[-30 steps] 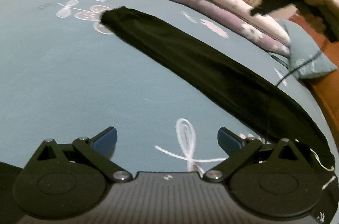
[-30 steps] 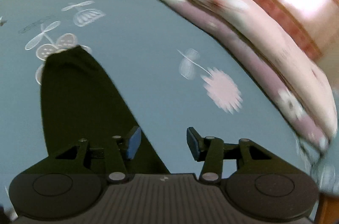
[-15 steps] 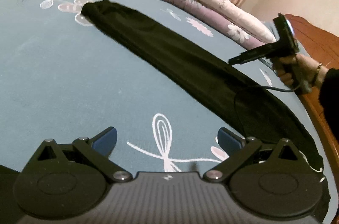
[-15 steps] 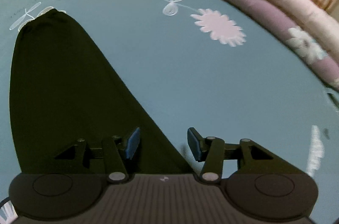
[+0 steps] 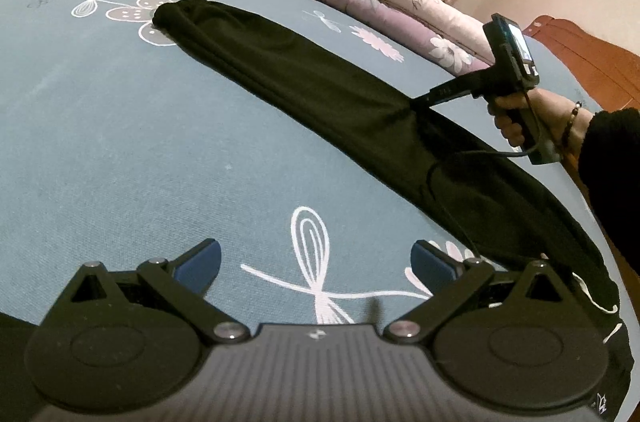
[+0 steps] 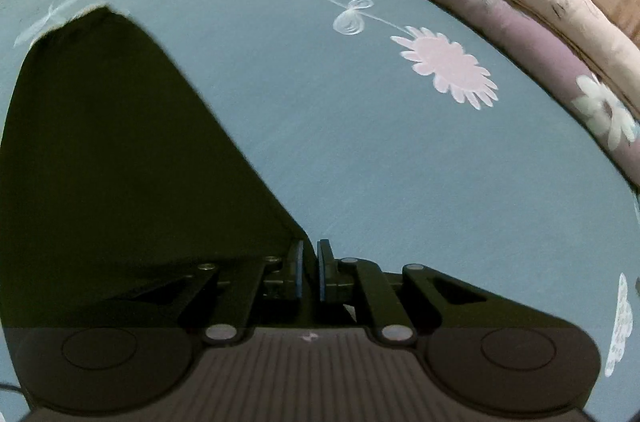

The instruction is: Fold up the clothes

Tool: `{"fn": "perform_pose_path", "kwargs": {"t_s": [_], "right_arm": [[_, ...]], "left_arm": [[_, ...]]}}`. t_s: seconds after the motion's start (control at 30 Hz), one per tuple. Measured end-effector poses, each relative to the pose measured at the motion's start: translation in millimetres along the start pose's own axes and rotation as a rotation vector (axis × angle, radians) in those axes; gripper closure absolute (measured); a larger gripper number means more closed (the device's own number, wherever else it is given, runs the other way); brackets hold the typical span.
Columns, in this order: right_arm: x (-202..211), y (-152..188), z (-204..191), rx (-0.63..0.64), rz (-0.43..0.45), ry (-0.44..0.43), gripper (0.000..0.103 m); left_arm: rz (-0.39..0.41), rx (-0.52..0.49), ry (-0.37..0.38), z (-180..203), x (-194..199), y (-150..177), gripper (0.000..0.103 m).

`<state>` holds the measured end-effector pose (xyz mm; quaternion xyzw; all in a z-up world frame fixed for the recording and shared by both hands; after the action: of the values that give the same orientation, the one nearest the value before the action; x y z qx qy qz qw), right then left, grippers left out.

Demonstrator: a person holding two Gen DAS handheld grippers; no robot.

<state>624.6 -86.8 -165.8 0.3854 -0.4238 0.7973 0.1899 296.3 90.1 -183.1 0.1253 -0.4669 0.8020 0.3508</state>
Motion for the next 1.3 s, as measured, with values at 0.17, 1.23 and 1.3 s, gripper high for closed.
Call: {"fn": "perform_pose_path", "kwargs": {"t_s": [0.17, 1.23, 1.3], "right_arm": [[3, 0, -5, 0.007, -0.031, 0.06, 0.071], [17, -42, -86, -0.241, -0.126, -0.01, 0.044], [30, -49, -94, -0.255, -0.114, -0.027, 0.044]], "left_arm": [[-0.003, -0.004, -0.001, -1, 1, 0, 0.003], [0.001, 0.049, 0.011, -7, 9, -2, 0.003], [0.004, 0.057, 0.011, -8, 10, -2, 0.003]]}}
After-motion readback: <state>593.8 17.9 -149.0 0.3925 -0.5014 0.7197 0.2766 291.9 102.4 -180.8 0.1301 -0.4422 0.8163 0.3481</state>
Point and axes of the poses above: each gripper's, at about its wrist camera, not at the fingertips, and x roughly against the way its jaws point, z to its right, y to its underside, the point moved 8 cm from there along -x, roughly the way its jaws point, and after that the axes turned 13 degrees about y, right-handed, at the moved point
